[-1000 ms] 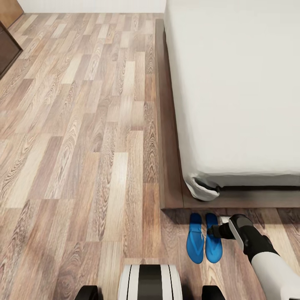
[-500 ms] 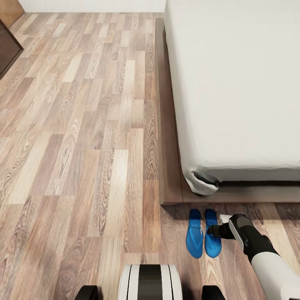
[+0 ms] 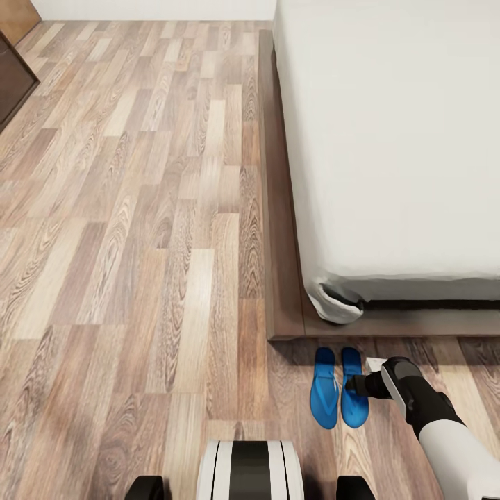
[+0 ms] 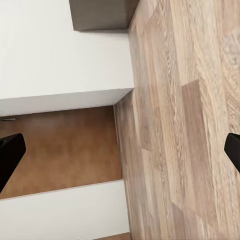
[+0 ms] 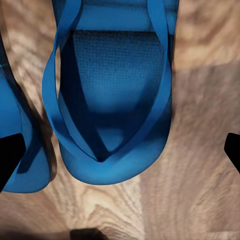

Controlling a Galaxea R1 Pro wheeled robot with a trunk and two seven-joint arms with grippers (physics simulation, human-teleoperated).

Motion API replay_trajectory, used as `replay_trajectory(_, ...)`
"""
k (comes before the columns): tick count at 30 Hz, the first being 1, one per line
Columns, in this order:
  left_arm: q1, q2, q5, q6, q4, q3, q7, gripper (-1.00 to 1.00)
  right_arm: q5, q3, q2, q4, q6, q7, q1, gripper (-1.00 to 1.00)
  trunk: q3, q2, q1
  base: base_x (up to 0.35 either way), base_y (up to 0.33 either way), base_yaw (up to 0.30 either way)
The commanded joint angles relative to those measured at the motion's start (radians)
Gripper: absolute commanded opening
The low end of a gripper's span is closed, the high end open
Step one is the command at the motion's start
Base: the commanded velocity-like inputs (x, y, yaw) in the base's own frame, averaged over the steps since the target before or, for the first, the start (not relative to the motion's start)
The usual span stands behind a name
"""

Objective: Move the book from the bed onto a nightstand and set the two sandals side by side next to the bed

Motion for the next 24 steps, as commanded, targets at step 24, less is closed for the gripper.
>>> replay_trajectory(24,-0.001,0.000,0.000,0.010,-0.001,-0.008,0.006,1.00,0.002,-0.001,0.002,-0.001,0.004,0.004,0.000,1.00,0.019,0.001,-0.002,-0.001,0.000,0.000)
